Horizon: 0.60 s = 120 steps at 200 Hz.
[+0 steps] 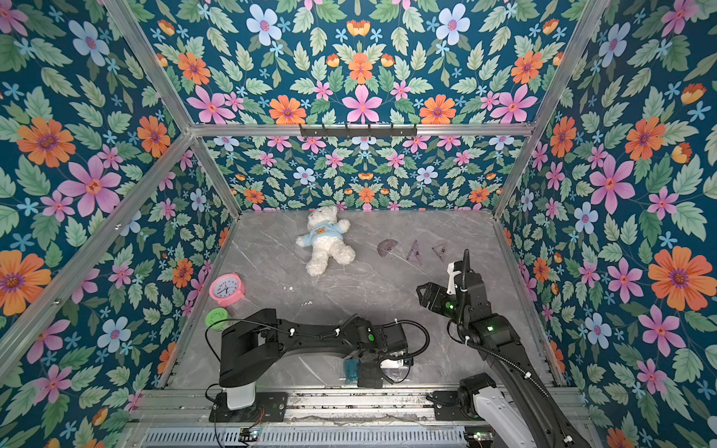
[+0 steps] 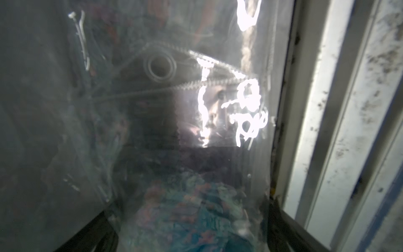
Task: Open the ruler set and take out the ruler
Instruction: Move the ruler set bag to the center of the board.
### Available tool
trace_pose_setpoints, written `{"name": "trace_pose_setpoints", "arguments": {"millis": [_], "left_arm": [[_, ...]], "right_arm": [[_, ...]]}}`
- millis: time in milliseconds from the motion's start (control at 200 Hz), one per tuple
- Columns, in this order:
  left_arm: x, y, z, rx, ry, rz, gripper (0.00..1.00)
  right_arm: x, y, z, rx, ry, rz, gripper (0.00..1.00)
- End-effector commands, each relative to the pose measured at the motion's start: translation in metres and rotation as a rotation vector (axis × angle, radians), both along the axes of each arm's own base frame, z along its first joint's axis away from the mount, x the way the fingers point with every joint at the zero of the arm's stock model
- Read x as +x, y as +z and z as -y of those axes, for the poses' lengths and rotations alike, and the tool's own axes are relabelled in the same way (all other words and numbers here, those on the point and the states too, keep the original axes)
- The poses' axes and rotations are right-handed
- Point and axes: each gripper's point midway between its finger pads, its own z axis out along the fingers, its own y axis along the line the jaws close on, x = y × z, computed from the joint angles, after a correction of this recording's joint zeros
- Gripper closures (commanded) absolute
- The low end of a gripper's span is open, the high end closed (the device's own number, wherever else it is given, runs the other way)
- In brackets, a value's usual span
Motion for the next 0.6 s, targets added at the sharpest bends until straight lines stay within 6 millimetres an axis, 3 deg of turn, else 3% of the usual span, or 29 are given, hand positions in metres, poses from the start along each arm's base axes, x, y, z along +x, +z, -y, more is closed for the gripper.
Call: {"name": "trace_pose_setpoints", "arguments": {"millis": [0,305,480,595], "left_arm": [[0.019,-0.013,-0.03,0.12,0.032,0.049,0.01],[0.075,-0.007,-0.029,0.017,0.227,0.101,0.18],[0.132,-0.001,-0.027,-0.067,0.421,0.192,0.21],[0.154,-0.009,-0.029,-0.086,0.53,0.194,0.23]], "right_arm": [[0.0,0.001,0.001,0.002,-0.009,0.001,0.15],[0.002,0.001,0.001,0.004,-0.011,0.005,0.16],[0.003,-0.002,0.0,0.005,-0.009,0.004,0.17],[0.003,-0.004,0.0,0.001,-0.009,0.002,0.18]]}}
